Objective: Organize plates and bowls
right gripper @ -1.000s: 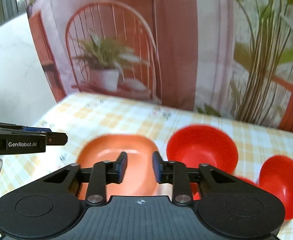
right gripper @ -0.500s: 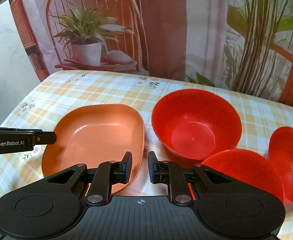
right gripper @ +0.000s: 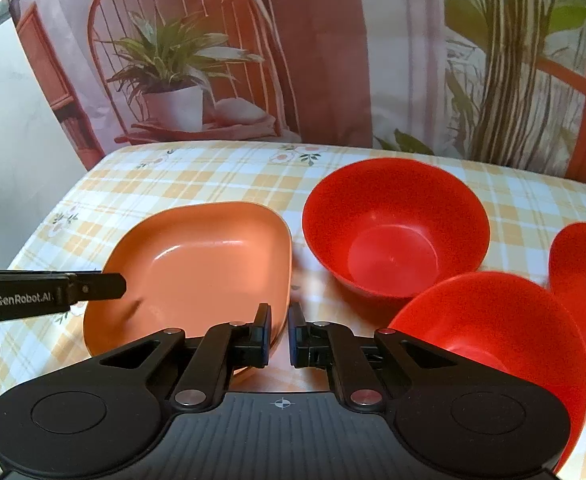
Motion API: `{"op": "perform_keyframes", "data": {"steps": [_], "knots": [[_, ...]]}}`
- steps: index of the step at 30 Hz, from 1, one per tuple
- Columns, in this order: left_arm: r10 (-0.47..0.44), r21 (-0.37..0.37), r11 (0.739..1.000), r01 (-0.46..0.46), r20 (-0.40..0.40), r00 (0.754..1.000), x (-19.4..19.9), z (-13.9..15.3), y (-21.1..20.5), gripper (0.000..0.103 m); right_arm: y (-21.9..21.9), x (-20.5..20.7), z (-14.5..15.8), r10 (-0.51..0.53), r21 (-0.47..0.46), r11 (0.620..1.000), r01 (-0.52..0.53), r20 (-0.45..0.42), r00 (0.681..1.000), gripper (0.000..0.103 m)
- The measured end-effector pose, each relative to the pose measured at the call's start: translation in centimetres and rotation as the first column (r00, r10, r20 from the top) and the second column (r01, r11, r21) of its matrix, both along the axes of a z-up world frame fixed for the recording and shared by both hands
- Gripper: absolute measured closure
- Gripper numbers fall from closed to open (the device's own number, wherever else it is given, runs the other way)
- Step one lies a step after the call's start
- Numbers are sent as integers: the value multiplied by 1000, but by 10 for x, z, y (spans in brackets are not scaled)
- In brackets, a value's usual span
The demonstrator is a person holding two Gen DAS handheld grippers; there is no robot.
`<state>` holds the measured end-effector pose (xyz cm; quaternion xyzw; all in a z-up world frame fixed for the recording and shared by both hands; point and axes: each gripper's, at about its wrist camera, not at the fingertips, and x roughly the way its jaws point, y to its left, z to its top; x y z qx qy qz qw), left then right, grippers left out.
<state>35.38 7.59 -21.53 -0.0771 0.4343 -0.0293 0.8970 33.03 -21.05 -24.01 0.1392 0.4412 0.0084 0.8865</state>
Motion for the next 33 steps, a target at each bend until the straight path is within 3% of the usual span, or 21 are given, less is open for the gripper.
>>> {"op": "perform_keyframes", "data": {"steps": [19, 33], "knots": [[0, 32, 999, -3, 71, 997, -39, 37, -3, 94, 4, -28, 36, 23, 13, 1000, -25, 107, 994, 95], [-12, 37, 999, 10, 64, 998, -98, 49, -23, 93, 7, -93, 54, 55, 28, 998, -59, 140, 989, 95]]}}
